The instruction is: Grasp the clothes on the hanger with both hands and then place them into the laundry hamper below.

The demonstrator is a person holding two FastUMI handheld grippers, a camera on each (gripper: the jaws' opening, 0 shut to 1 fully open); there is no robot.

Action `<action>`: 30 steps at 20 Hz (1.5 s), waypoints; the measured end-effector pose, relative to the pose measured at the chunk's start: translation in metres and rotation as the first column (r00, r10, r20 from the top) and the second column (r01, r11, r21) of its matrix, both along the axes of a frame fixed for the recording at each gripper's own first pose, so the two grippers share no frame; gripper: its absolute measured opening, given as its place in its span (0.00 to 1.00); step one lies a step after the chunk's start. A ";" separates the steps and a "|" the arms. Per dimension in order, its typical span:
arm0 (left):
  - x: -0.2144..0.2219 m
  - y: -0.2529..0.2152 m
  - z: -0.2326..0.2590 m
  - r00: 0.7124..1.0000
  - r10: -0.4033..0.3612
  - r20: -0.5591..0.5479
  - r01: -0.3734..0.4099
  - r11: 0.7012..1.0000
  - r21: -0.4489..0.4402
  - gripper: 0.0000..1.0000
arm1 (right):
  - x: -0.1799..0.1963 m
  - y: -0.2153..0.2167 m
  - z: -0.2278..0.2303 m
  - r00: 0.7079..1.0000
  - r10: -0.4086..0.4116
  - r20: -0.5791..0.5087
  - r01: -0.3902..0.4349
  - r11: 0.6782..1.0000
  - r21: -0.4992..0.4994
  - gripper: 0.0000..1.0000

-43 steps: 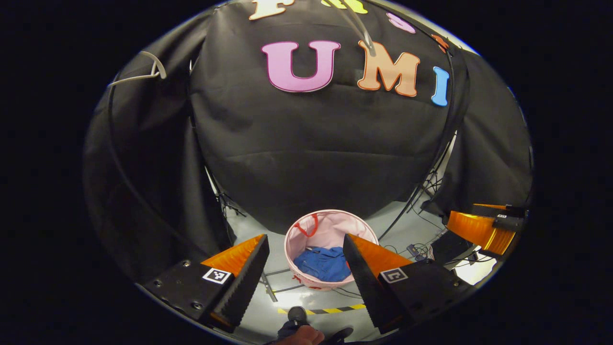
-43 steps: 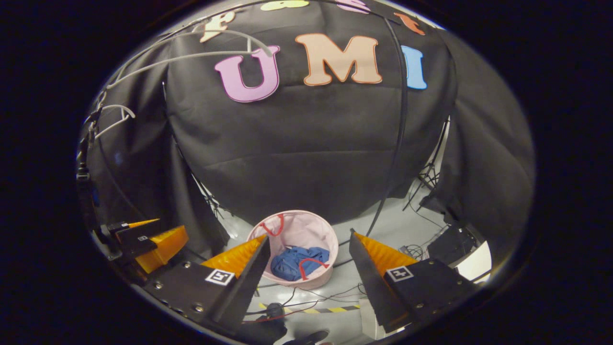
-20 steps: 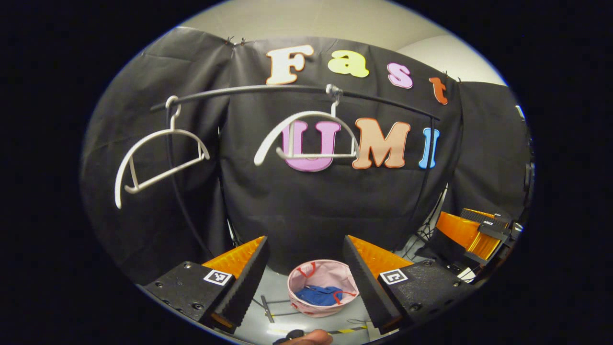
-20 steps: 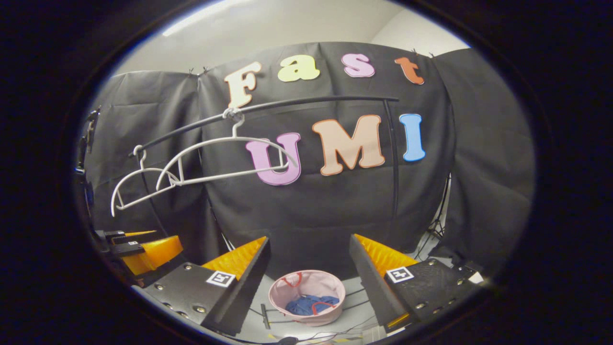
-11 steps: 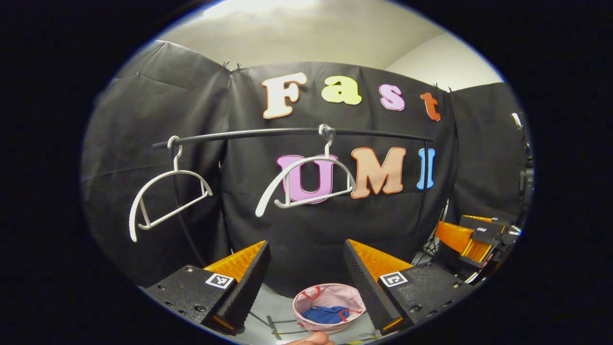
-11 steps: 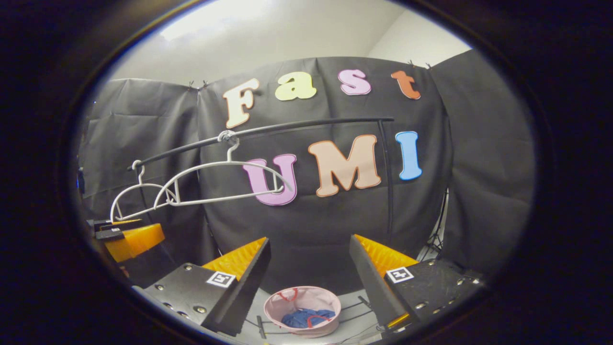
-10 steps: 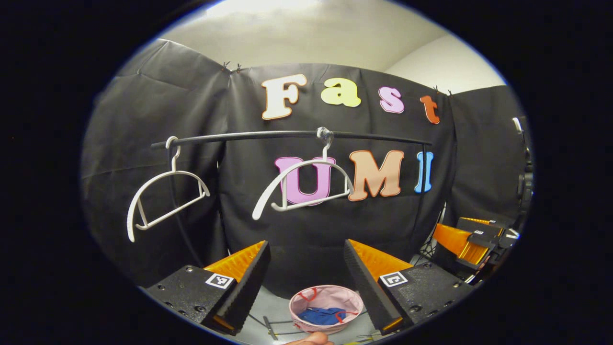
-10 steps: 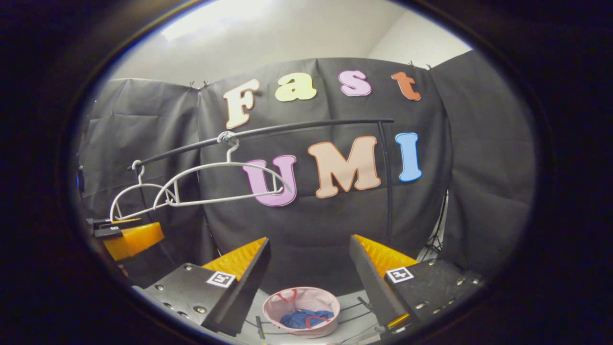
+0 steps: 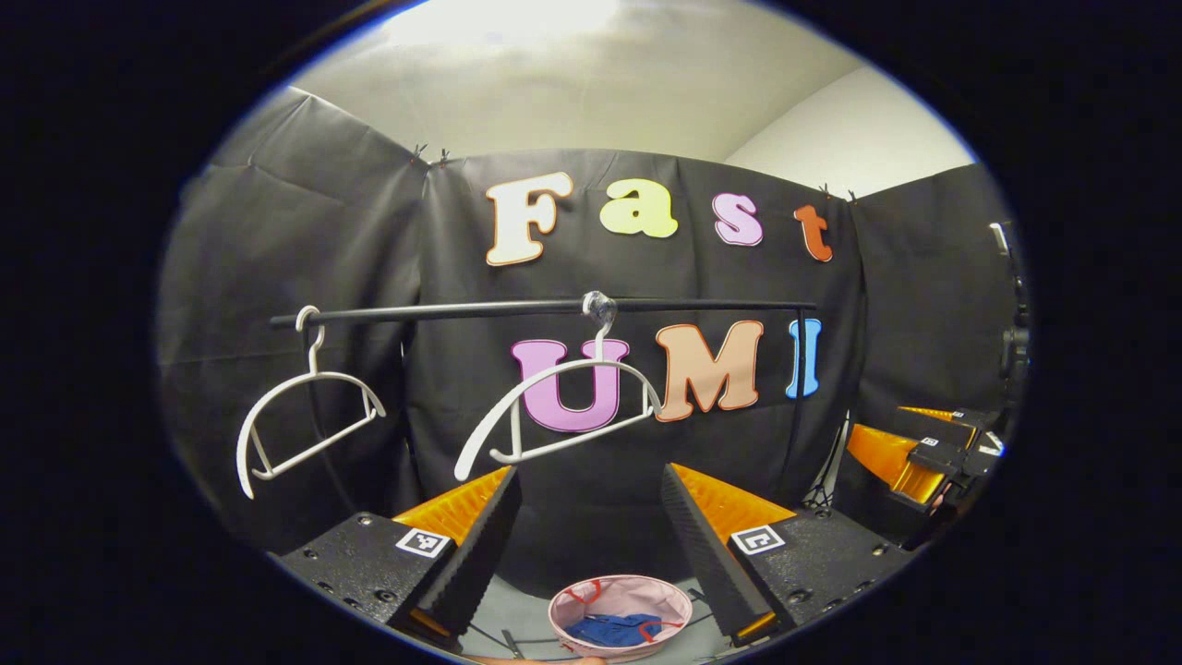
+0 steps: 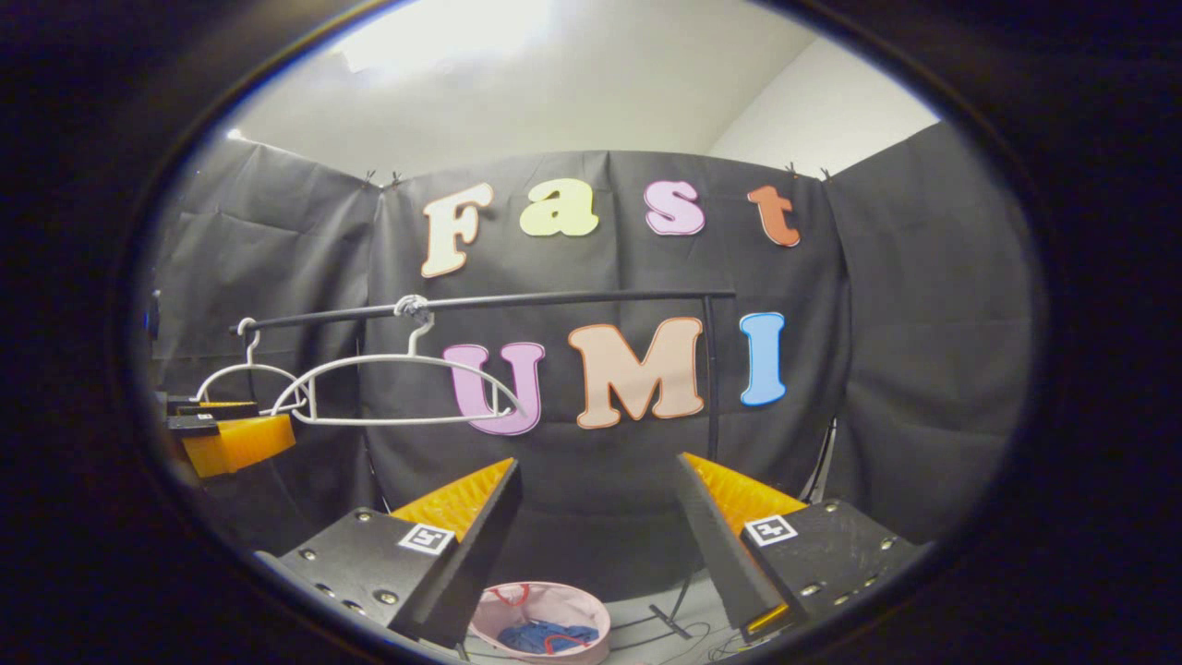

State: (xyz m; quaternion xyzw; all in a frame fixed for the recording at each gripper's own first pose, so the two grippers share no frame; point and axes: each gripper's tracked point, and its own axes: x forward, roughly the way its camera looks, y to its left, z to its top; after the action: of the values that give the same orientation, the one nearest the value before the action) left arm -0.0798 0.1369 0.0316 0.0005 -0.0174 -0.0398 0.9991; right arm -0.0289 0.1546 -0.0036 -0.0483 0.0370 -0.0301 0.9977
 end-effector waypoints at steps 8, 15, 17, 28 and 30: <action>0.005 -0.010 -0.010 0.999 -0.052 -0.014 0.052 0.998 0.035 0.94 | -0.006 -0.012 -0.020 0.999 -0.016 -0.042 0.014 0.998 -0.054 1.00; 0.008 -0.011 -0.032 0.996 -0.070 -0.051 0.071 0.997 0.029 0.94 | -0.017 -0.013 -0.037 0.997 -0.012 -0.079 0.007 0.998 -0.062 0.99; 0.009 -0.016 -0.038 0.994 -0.082 -0.071 0.085 0.996 0.033 0.94 | -0.019 -0.015 -0.036 0.997 -0.020 -0.078 0.016 0.999 -0.051 1.00; 0.020 -0.024 -0.014 0.997 -0.078 -0.005 0.078 0.996 0.033 0.94 | -0.028 -0.033 -0.027 0.997 -0.029 -0.067 0.027 0.999 -0.022 1.00; 0.019 -0.027 -0.013 0.997 -0.078 0.004 0.078 0.996 0.044 0.94 | -0.032 -0.037 -0.026 0.997 -0.030 -0.064 0.029 0.999 -0.016 0.96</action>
State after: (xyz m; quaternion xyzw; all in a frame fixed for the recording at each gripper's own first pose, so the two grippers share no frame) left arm -0.0608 0.1102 0.0189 0.0219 -0.0193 -0.0790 0.9964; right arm -0.0610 0.1171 -0.0292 -0.0561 0.0696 -0.0433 0.9951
